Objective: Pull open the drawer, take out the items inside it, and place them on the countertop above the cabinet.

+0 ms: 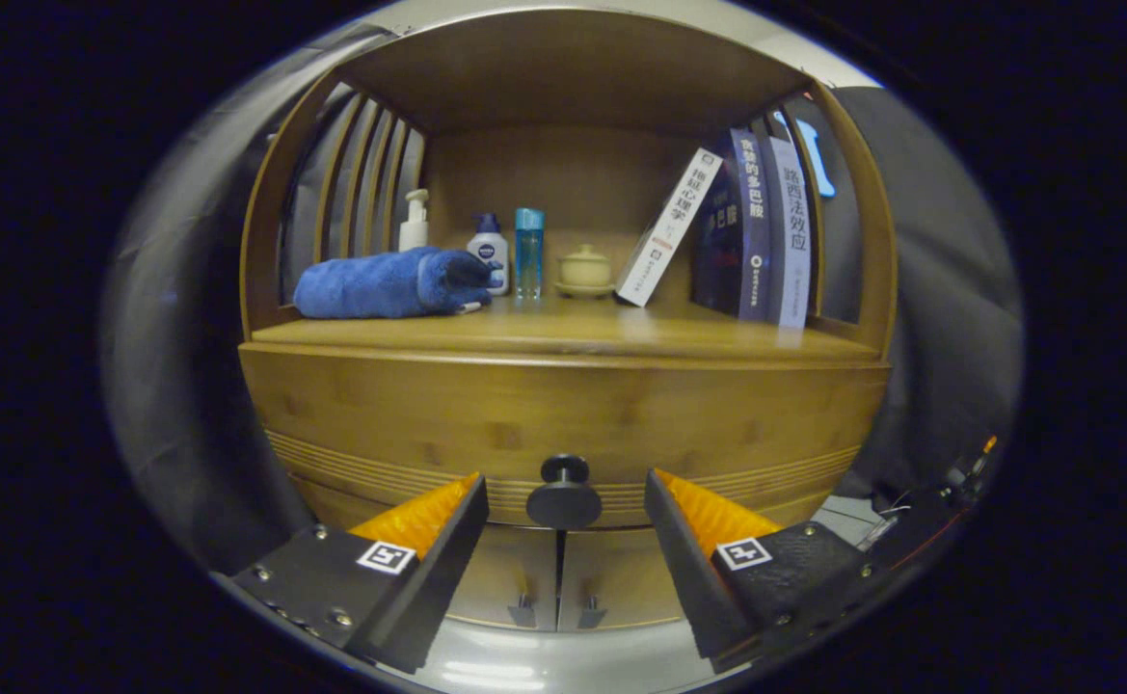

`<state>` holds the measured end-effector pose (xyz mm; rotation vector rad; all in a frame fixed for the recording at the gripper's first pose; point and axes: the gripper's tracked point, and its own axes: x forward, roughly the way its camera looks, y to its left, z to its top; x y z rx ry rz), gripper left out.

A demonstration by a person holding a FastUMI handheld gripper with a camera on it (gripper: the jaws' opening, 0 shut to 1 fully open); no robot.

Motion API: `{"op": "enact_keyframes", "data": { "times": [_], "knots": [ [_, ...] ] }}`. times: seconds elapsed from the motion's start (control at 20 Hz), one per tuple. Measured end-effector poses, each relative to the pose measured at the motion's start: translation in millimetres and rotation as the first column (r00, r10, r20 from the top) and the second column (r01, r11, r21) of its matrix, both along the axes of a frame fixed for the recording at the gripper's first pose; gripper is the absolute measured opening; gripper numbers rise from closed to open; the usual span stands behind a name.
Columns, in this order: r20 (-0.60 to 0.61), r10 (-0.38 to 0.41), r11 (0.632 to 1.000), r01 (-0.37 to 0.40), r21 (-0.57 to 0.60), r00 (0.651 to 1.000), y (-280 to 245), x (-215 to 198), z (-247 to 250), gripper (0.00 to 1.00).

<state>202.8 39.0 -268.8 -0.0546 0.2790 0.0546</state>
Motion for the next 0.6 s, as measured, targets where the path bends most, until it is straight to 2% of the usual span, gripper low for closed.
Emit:
{"op": "enact_keyframes", "data": {
  "times": [0.05, 0.1, 0.15, 0.2, 0.3, 0.4, 0.5, 0.6],
  "knots": [
    [0.008, 0.006, 1.0, -0.006, 0.002, 1.0, 4.1, 5.2, -1.7, 0.98],
    [0.025, -0.005, 1.0, 0.005, 0.01, 1.0, 1.9, 0.6, 2.2, 0.81],
    [0.027, -0.024, 0.999, 0.023, 0.027, 0.999, -2.8, 23.5, -3.9, 0.64],
    [-0.015, -0.018, 0.998, 0.019, 0.059, 1.0, -1.0, 19.8, -9.2, 0.48],
    [0.012, -0.022, 0.992, 0.02, 0.125, 1.0, 3.5, 15.4, -10.7, 0.44],
    [0.053, -0.028, 0.991, 0.02, 0.134, 0.998, 0.7, 19.2, -4.1, 0.44],
    [0.057, -0.03, 0.991, 0.023, 0.131, 0.998, 2.0, 22.0, -5.8, 0.43],
    [0.035, 0.014, 0.997, -0.017, 0.072, 0.999, 2.4, 16.6, -6.6, 0.37]
  ]
}}
